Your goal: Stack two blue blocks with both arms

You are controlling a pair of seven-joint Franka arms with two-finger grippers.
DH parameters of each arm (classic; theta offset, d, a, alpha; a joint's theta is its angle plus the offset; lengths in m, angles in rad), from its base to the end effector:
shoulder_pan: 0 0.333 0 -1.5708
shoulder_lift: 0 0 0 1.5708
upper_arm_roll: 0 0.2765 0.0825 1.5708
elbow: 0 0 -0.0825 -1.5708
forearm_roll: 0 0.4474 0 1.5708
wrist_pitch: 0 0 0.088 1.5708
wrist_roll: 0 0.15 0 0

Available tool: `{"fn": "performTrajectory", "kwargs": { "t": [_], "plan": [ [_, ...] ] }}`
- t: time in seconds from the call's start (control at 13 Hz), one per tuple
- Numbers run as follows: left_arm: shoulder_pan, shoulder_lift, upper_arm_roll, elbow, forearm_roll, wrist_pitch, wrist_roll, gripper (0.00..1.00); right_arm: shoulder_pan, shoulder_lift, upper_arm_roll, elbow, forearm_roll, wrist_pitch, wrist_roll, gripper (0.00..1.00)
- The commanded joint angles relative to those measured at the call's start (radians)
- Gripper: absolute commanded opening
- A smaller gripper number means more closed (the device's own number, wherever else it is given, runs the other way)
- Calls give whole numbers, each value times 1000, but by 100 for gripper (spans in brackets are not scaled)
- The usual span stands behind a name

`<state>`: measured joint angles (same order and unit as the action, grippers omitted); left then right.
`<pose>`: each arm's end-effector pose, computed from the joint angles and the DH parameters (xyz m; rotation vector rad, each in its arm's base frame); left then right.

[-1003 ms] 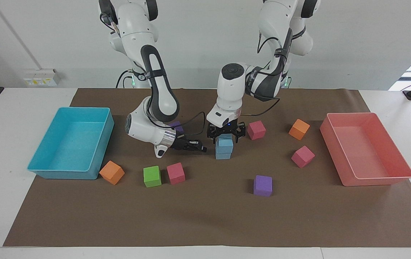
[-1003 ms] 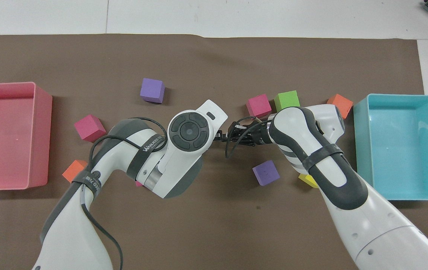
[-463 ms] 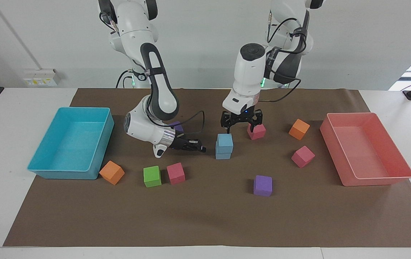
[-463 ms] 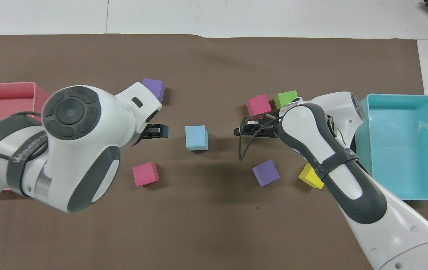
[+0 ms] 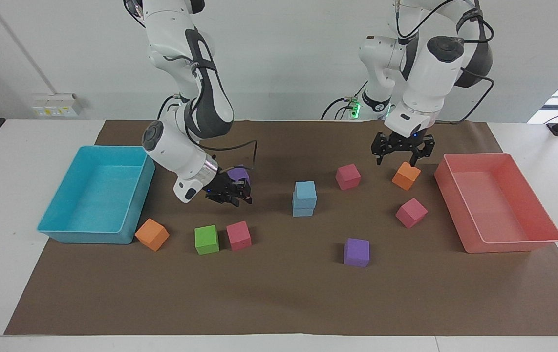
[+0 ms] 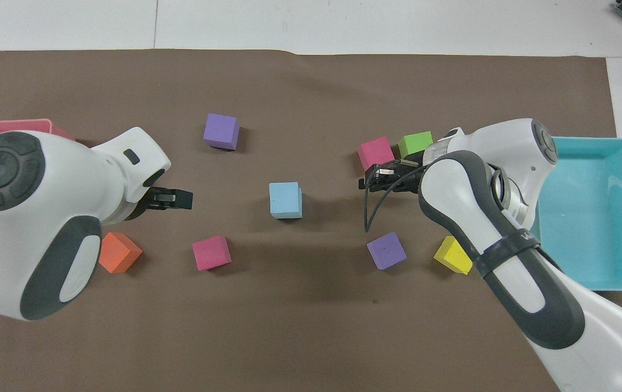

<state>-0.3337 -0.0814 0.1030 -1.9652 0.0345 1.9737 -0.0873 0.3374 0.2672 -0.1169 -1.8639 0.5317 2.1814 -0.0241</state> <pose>0.5967 -0.1360 0.4143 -3.1193 0.2430 -0.1443 0.6515 0.1846 0.2732 -2.7259 0.0653 -0.0188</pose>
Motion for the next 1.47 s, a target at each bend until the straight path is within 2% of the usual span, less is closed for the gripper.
{"fn": "performTrajectory", "kwargs": {
  "t": [0.0,0.15,0.46,0.62,0.85,1.08,1.39],
  "plan": [
    [77,6,-8,84,-18,-78,86,100,-55,-51,8,0,-142,-23,27,100],
    [129,35,-6,175,-18,-136,132,100,-93,-62,6,46,-168,-107,55,100],
    [206,116,-6,423,-53,-349,207,100,-153,-77,-3,169,-246,-362,140,100],
    [222,130,-6,482,-59,-423,215,100,-187,-111,-3,177,-307,-431,144,100],
    [216,118,-3,497,-68,-471,213,100,-241,-173,-3,177,-387,-497,142,100],
    [208,71,-3,431,-70,-464,202,100,-290,-221,-3,177,-450,-532,130,100],
    [205,86,-3,436,-68,-438,205,100,-299,-295,-6,192,-538,-558,64,100]
  ]
}}
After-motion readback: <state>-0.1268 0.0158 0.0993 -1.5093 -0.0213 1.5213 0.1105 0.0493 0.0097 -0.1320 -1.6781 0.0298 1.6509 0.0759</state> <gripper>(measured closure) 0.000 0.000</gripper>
